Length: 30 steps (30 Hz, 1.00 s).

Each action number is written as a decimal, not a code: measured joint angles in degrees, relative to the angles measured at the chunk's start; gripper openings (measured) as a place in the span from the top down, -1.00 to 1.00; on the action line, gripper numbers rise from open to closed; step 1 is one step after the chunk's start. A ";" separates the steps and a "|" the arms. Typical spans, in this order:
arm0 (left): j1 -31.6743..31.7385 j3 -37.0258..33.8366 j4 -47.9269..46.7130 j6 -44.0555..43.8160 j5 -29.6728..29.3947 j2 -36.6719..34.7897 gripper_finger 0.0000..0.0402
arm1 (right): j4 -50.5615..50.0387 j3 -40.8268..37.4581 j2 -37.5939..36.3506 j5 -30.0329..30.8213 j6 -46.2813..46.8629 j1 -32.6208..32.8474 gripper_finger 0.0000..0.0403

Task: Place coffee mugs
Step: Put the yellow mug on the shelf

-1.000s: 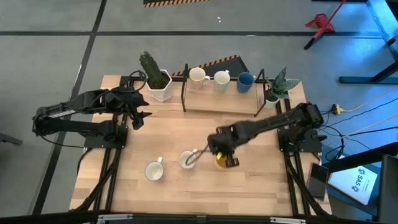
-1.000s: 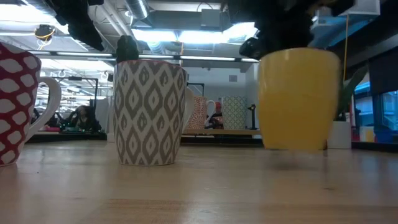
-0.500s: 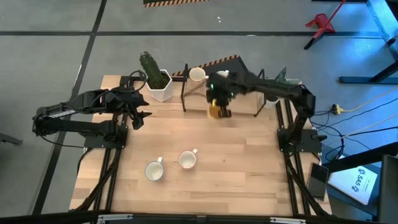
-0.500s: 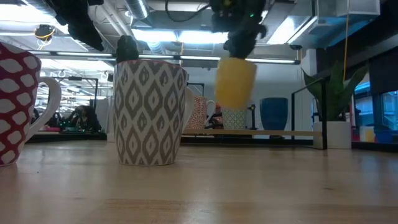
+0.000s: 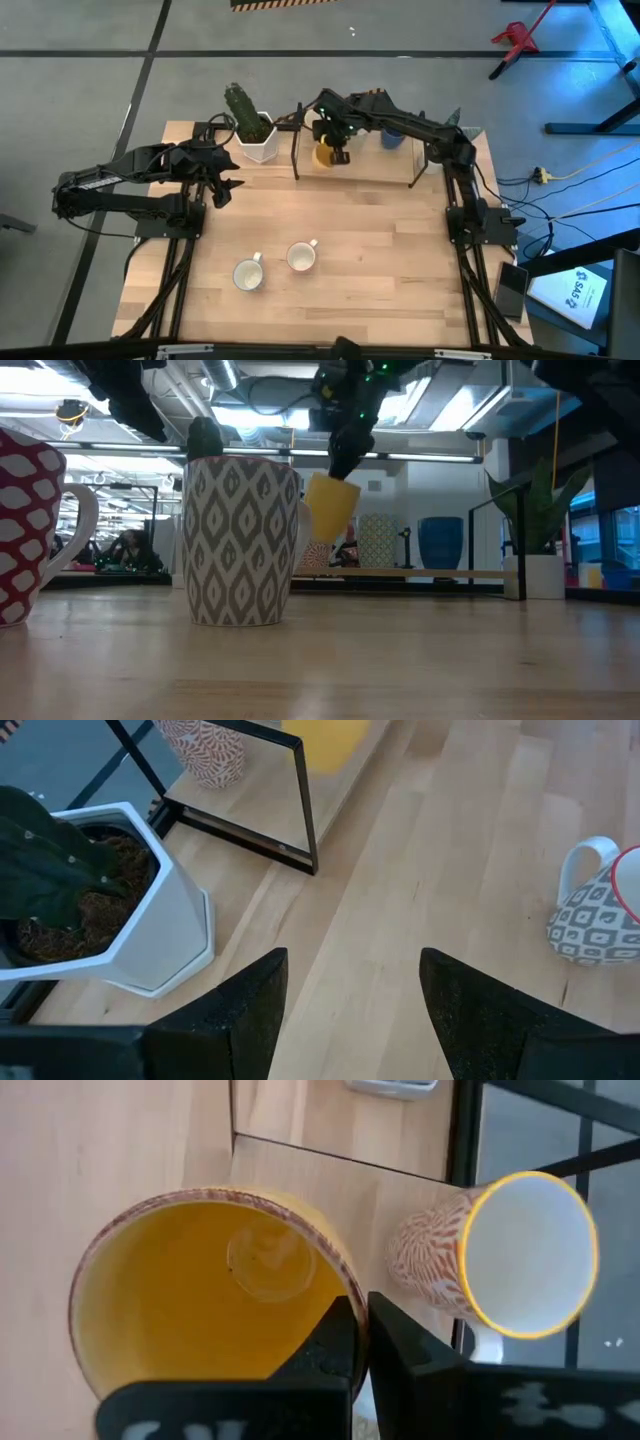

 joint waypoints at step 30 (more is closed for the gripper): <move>0.00 0.00 -0.02 -1.36 -1.22 -0.02 -0.11 | 2.31 -0.43 4.15 -2.81 -0.86 -2.10 0.93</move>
